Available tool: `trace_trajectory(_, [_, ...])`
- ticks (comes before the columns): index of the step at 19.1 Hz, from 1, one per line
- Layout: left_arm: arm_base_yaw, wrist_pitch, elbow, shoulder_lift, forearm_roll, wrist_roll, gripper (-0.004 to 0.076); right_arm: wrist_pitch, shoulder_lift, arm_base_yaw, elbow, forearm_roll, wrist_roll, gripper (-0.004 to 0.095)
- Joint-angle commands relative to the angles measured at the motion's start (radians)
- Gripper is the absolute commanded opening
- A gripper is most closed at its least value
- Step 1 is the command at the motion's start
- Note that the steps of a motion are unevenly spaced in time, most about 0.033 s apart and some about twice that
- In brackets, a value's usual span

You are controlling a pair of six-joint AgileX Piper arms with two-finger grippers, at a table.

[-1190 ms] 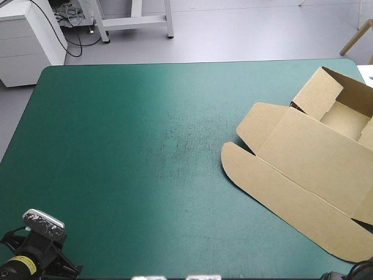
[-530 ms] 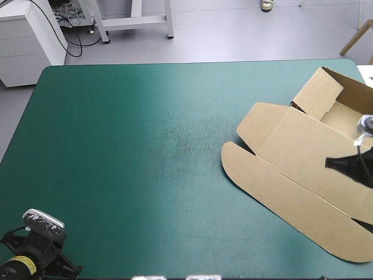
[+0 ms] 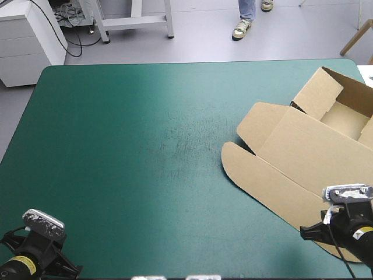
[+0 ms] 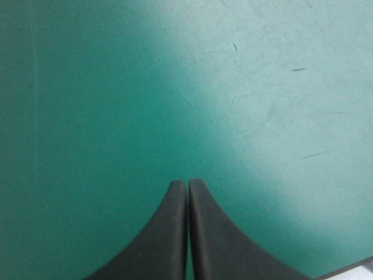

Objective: Fold the box

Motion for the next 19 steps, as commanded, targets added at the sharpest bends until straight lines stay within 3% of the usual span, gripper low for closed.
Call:
trace_trajectory(1, [-0.004, -0.043, -0.025, 0.013, 0.01, -0.002, -0.001, -0.071, -0.063, 0.001, 0.036, 0.042, -0.039, -0.0014])
trace_trajectory(7, [-0.004, -0.043, -0.025, 0.013, 0.01, -0.002, -0.001, -0.092, -0.23, 0.001, 0.067, 0.071, -0.033, -0.0014])
trace_trajectory(19, [-0.004, -0.043, -0.025, 0.013, 0.012, -0.002, -0.001, -0.093, -0.238, 0.001, 0.067, 0.071, -0.033, -0.0014])
